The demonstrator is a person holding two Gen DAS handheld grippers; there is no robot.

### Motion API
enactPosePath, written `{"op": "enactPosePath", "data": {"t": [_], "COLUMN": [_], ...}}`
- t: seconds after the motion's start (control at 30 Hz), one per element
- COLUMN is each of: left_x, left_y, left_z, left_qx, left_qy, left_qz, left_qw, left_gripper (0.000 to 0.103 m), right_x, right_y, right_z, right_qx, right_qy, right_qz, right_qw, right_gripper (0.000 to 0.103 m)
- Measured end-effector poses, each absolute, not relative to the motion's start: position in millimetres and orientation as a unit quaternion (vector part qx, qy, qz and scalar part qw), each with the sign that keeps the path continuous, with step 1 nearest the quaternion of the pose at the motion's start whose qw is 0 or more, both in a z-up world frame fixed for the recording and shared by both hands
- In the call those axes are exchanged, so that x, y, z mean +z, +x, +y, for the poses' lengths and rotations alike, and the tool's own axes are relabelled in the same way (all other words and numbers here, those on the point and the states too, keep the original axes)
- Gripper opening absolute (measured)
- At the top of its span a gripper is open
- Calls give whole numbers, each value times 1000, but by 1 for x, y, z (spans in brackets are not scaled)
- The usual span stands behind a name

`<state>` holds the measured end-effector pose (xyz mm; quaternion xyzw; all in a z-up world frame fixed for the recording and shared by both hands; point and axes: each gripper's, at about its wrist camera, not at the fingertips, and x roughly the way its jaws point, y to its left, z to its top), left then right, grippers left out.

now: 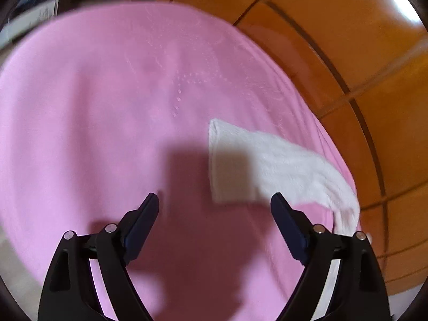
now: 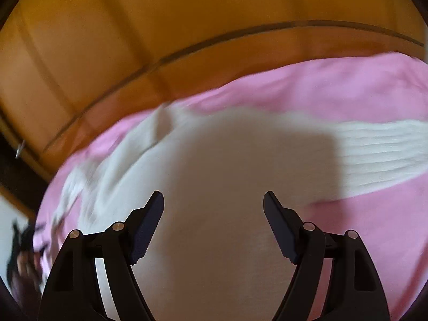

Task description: Fold small clothes

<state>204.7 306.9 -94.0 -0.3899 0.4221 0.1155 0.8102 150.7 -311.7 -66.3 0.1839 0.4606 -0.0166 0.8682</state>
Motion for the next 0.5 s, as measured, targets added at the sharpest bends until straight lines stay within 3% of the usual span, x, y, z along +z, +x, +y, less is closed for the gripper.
{"op": "enactPosePath", "data": {"t": [0.07,0.13,0.2,0.23,0.27,0.5], "left_x": [-104,-106,-108,-106,-104,-7], "left_y": [219,232,246,250,253,215], "left_z": [308,307,305,307,305,354], "left_qx": [113,102,89,88,85,124], "left_qy": [-409,-406,-393,-375,-365,-317], "left_qz": [418,413,425,436,442,322], "left_qw": [804,809,811,813,815,883], "left_gripper": [81,66,20,10,6,4], "right_x": [-84,-96,-110,-118,-123,-142], "right_y": [159,162,165,167,167,169], "right_z": [-274,-241,-218,-208,-202,-183], "right_qx": [13,34,46,53,54,46], "right_qy": [176,165,149,145,140,76], "right_qz": [487,505,523,533,537,531], "right_qw": [855,847,838,832,830,843], "right_gripper": [76,76,76,76,76,91]}}
